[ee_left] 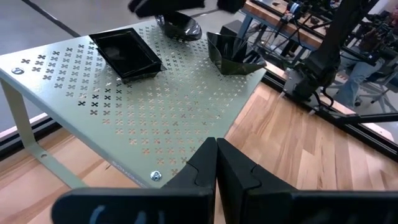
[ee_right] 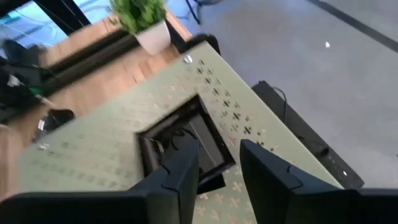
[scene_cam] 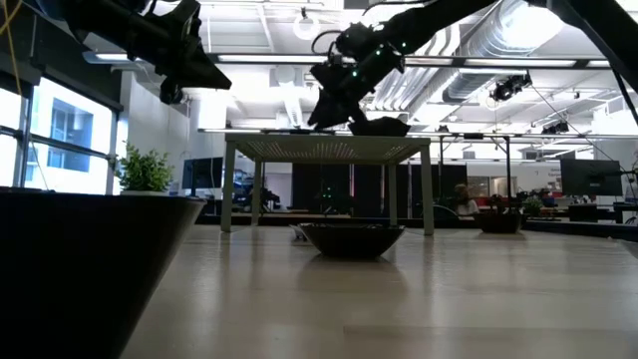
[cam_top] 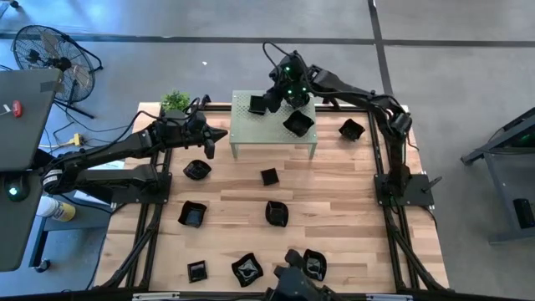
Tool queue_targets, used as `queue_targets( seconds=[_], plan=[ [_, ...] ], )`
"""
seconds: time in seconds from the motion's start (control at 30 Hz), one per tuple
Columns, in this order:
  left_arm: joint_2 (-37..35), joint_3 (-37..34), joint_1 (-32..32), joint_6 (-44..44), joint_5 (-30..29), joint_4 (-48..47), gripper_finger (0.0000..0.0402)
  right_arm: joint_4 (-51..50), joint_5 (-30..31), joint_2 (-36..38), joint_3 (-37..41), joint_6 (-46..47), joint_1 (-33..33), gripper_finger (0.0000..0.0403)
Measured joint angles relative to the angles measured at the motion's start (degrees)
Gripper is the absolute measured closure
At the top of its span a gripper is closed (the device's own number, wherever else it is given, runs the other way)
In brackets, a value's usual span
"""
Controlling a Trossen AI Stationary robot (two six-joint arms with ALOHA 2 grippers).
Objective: Pick & Place Mini shaped plates
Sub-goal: Stack the black square plate on top of the black square plate on the shelf
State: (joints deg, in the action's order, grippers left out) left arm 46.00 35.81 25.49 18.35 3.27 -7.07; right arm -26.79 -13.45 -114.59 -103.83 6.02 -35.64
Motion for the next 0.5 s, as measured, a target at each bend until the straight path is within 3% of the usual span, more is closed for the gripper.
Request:
queue_targets(
  seconds=[0.37,0.5],
  plan=[
    [0.0,0.0,0.0,0.07,0.04,-0.01,0.0401,0.05,-1.41,-0.72,0.52,0.39,-0.39,0.0344],
    [0.0,0.0,-0.01,0.15,0.15,-0.03,0.0401,-0.37,1.1,-0.72,0.52,0.12,-0.35,0.0358]
  ],
)
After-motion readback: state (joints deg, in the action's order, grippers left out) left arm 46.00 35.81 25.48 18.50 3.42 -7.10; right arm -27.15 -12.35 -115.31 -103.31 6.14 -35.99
